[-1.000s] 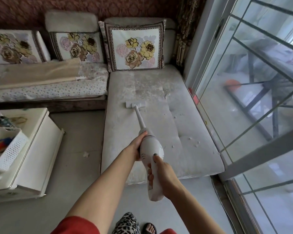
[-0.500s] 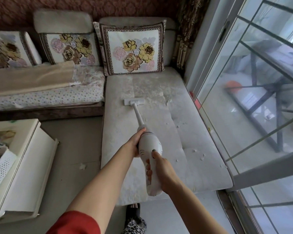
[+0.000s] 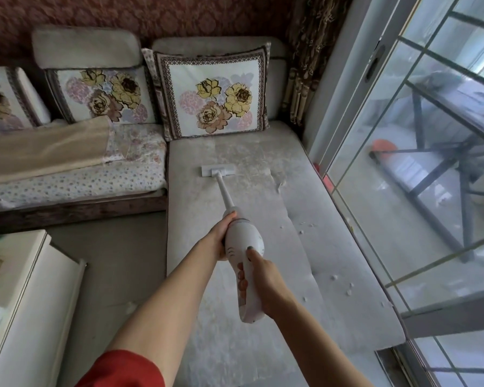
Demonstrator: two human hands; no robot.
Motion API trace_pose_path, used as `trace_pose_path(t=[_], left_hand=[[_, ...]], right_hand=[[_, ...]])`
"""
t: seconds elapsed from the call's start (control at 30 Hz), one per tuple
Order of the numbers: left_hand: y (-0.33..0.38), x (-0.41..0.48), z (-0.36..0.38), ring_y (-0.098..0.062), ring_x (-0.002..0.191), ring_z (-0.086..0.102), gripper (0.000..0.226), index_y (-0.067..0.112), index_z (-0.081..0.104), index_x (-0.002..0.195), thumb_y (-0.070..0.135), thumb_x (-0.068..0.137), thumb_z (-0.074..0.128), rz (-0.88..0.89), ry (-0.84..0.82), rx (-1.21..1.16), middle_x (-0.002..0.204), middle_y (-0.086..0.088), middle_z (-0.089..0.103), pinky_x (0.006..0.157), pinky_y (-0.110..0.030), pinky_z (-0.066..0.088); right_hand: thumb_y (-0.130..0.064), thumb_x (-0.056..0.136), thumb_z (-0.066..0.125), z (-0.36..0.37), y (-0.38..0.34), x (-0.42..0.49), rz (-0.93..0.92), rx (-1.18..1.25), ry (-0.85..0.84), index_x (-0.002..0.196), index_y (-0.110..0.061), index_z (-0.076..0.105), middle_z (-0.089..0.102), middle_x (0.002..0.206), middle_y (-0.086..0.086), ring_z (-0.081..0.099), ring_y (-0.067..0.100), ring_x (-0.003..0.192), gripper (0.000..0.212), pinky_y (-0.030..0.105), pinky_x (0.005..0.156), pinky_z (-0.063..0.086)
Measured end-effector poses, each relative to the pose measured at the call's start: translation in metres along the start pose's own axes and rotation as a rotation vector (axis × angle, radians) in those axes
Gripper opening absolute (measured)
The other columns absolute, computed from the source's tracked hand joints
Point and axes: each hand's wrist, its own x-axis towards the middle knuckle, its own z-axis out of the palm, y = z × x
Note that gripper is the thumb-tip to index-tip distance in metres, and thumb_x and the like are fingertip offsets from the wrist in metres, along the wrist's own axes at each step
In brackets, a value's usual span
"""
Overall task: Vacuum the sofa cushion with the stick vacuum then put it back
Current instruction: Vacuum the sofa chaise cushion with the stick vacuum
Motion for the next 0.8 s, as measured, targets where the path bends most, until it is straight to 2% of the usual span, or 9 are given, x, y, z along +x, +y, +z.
trace_pose_path(t=[0.2, 0.3, 0.43, 0.63, 0.8], left_hand=[[0.03, 0.024, -0.01, -0.035, 0.105, 0.066, 0.086, 0.017, 0.057, 0.133, 0.07, 0.067, 0.067, -0.001, -0.009, 0.019, 0.125, -0.016, 0.065, 0.081, -0.043, 0.056], [0.038, 0.033, -0.013, -0.036, 0.109, 0.065, 0.088, 0.017, 0.057, 0.134, 0.069, 0.064, 0.069, -0.004, -0.007, 0.017, 0.126, -0.017, 0.065, 0.084, -0.046, 0.056], [0.042, 0.038, -0.013, -0.035, 0.116, 0.062, 0.089, 0.016, 0.057, 0.134, 0.069, 0.063, 0.068, -0.006, -0.016, 0.031, 0.128, -0.016, 0.064, 0.097, -0.048, 0.049], [0.031, 0.031, -0.005, -0.035, 0.106, 0.065, 0.092, 0.014, 0.056, 0.135, 0.069, 0.062, 0.069, -0.011, -0.016, 0.023, 0.128, -0.016, 0.064, 0.088, -0.044, 0.055], [0.012, 0.01, 0.01, -0.034, 0.098, 0.067, 0.081, 0.015, 0.057, 0.133, 0.068, 0.072, 0.063, 0.003, 0.003, 0.017, 0.118, -0.016, 0.067, 0.077, -0.04, 0.056]], right_hand=[[-0.038, 0.094, 0.045, 0.014, -0.024, 0.021, -0.01, -0.023, 0.011, 0.078, -0.001, 0.06, 0.054, 0.057, 0.006, 0.049, 0.014, 0.036, 0.043, 0.022, 0.045, 0.041], [-0.037, 0.097, 0.042, 0.017, -0.033, 0.024, -0.012, -0.081, 0.018, 0.078, -0.004, 0.059, 0.055, 0.061, 0.006, 0.051, 0.014, 0.042, 0.042, 0.017, 0.041, 0.04], [-0.039, 0.096, 0.044, 0.019, -0.035, 0.028, -0.001, -0.049, 0.005, 0.083, 0.0, 0.061, 0.055, 0.058, 0.006, 0.05, 0.015, 0.04, 0.044, 0.023, 0.046, 0.041], [-0.038, 0.096, 0.045, 0.01, -0.031, 0.017, 0.001, -0.047, 0.011, 0.084, 0.001, 0.06, 0.054, 0.058, 0.007, 0.049, 0.015, 0.04, 0.043, 0.025, 0.049, 0.041], [-0.037, 0.097, 0.045, -0.007, -0.021, -0.001, -0.016, -0.027, -0.014, 0.078, -0.002, 0.058, 0.054, 0.061, 0.007, 0.049, 0.015, 0.039, 0.042, 0.026, 0.049, 0.041]])
